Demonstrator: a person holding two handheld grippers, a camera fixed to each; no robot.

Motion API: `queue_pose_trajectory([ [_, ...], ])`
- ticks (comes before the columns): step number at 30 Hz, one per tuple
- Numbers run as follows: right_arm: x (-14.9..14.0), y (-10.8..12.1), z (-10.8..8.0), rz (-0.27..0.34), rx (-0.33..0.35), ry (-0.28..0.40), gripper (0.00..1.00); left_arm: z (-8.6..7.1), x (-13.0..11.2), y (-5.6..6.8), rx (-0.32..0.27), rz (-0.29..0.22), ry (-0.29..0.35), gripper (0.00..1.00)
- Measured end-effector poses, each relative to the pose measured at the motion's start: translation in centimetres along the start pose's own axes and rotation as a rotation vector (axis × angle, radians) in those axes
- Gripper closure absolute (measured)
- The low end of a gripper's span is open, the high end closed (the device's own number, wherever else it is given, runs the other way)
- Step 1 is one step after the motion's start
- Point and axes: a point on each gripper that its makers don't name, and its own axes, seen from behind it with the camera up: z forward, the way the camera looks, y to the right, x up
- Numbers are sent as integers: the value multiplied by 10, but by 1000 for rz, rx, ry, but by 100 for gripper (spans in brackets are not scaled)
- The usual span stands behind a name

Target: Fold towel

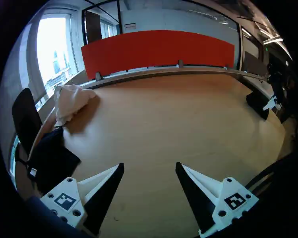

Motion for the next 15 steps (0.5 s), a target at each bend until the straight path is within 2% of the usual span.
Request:
queue_pose_trajectory([
  [15,13,-2,-16,16,-5,49,0,3,2,0,-1,-7,5,4],
])
